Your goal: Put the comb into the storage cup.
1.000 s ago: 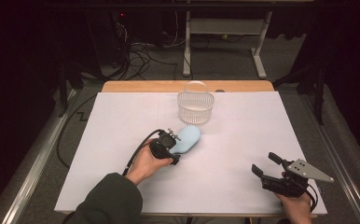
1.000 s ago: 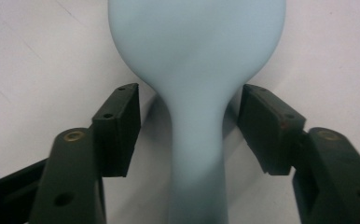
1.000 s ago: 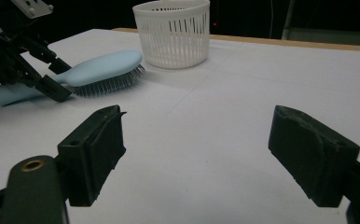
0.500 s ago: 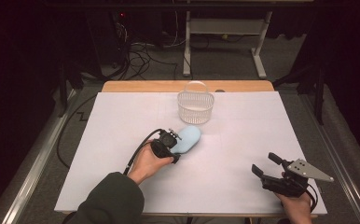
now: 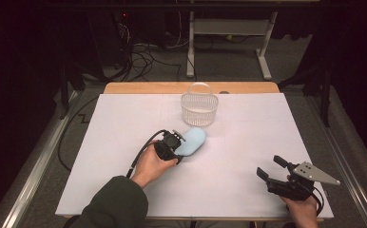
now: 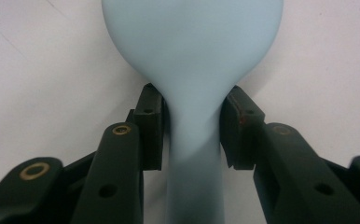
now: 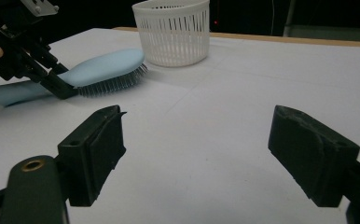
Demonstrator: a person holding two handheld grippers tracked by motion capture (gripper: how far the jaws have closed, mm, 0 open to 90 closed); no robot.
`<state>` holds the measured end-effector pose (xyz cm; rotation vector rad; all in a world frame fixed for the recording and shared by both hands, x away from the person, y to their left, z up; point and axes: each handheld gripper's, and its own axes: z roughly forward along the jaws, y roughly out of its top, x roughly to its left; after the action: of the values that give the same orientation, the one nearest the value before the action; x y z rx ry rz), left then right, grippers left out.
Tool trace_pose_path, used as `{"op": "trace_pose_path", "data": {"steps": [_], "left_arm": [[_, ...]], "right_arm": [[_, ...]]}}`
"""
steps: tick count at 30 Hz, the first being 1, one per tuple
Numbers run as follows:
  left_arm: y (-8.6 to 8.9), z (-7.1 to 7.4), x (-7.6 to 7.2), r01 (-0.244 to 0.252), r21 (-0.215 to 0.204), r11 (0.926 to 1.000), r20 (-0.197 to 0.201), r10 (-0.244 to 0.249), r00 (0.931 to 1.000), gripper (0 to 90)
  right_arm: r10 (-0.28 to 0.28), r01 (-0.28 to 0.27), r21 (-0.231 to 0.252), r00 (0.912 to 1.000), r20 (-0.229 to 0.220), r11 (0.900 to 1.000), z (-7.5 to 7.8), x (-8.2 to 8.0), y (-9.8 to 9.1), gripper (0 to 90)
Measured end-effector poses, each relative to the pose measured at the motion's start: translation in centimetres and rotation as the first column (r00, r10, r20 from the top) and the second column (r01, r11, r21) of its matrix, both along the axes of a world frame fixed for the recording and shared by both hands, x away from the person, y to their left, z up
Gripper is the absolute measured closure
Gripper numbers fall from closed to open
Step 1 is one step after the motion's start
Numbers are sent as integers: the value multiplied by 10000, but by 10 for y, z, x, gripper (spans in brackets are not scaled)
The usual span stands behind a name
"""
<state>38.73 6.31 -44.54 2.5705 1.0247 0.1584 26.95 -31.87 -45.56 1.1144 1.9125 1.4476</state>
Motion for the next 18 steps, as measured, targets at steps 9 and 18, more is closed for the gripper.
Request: {"op": "trace_pose_path", "data": {"steps": [9,18], "left_arm": [[2,0,0,183,-241,9995,-83,-185,9998,688],[7,-1,0,359,-526,9980,40,-357,9994,691]], "right_arm": [[-17,17,-16,10000,33,10000,0,0,0,190],[-17,17,-47,10000,24,10000,0,0,0,191]]}}
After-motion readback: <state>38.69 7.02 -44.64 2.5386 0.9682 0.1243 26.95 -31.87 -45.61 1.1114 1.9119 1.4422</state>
